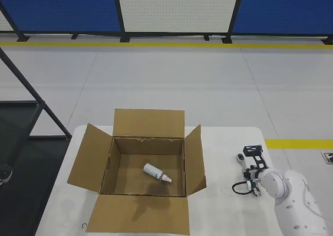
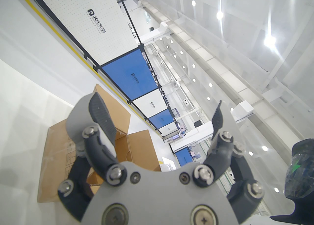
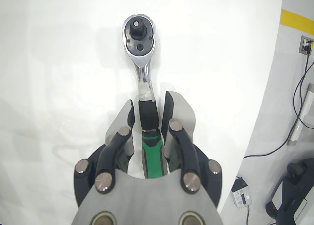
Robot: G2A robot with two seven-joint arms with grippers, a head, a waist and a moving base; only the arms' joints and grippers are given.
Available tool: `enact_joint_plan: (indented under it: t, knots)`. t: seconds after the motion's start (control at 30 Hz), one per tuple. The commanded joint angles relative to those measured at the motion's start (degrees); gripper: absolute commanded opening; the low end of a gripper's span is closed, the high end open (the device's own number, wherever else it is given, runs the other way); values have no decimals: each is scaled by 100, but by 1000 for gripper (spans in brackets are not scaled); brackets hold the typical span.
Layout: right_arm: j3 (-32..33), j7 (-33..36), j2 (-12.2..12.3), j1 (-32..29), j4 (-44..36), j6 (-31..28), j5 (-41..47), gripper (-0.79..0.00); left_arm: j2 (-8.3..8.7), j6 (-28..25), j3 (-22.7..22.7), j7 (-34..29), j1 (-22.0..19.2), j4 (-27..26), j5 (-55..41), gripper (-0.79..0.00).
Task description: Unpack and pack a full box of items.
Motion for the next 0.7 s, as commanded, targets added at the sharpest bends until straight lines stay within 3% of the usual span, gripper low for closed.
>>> enact_joint_plan:
  t: [0.0, 0.27, 0.3, 0.4, 0.67]
  knots:
    - [-27, 14, 8, -10, 3, -17, -1, -502, 0, 0, 0, 0, 0, 0, 0, 0]
    - [-142, 26, 30, 43, 90, 10, 10, -551, 0, 0, 0, 0, 0, 0, 0, 0]
    - [-156, 28, 34, 57, 105, 10, -1, -579, 0, 0, 0, 0, 0, 0, 0, 0]
    - [-187, 29, 44, 89, 137, 18, -8, -785, 0, 0, 0, 0, 0, 0, 0, 0]
    - [0, -112, 105, -11, -252, 49, 218, -785, 0, 0, 0, 0, 0, 0, 0, 0]
